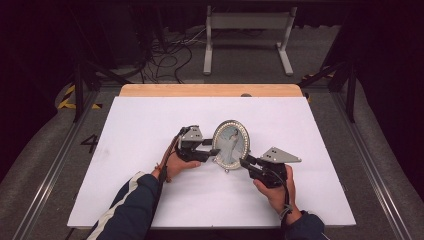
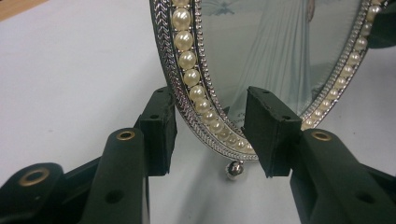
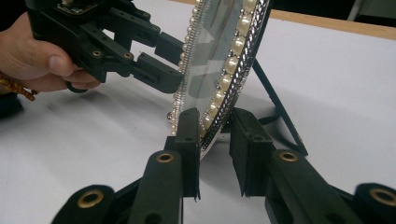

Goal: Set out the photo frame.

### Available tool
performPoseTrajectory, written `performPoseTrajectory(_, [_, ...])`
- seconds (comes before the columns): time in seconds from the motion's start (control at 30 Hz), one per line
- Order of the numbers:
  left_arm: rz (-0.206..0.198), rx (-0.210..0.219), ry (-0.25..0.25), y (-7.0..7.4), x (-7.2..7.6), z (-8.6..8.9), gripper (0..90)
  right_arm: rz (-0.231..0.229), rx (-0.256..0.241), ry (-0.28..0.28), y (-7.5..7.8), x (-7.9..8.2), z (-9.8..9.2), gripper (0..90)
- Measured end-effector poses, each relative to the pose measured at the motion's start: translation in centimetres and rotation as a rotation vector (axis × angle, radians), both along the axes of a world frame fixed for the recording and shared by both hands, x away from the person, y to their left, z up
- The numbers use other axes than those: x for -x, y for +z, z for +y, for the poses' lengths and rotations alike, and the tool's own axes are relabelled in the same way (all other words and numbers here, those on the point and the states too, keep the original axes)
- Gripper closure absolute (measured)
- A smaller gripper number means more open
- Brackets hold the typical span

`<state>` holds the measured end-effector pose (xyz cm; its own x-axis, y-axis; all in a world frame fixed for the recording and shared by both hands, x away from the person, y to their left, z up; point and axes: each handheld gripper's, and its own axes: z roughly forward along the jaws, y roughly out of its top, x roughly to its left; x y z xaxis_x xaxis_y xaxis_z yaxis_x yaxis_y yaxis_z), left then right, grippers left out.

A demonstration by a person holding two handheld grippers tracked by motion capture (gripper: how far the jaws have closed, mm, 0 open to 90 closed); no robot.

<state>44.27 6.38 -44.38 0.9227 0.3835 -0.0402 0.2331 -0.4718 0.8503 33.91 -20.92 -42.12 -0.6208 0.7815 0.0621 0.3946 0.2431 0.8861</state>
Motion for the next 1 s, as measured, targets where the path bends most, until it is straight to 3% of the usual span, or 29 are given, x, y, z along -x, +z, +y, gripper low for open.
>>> performPoseTrajectory(0.23, [-0.021,-0.014,0.016,0.1,0.7,0.3,55.4,-0.001,0.006,-0.003,0.0,-0.3,-0.2,73.5])
performPoseTrajectory(0.5, [-0.014,-0.03,0.011,0.4,1.5,0.7,55.5,0.005,-0.001,-0.013,0.0,-0.4,-0.3,73.5])
performPoseTrajectory(0.67, [-0.045,-0.052,0.011,0.7,2.1,0.8,57.3,-0.005,0.0,-0.023,0.0,-0.4,-0.4,73.4])
performPoseTrajectory(1.0, [-0.047,-0.031,0.052,0.9,2.1,0.7,58.0,-0.025,0.006,-0.035,0.1,-0.2,-0.3,72.1])
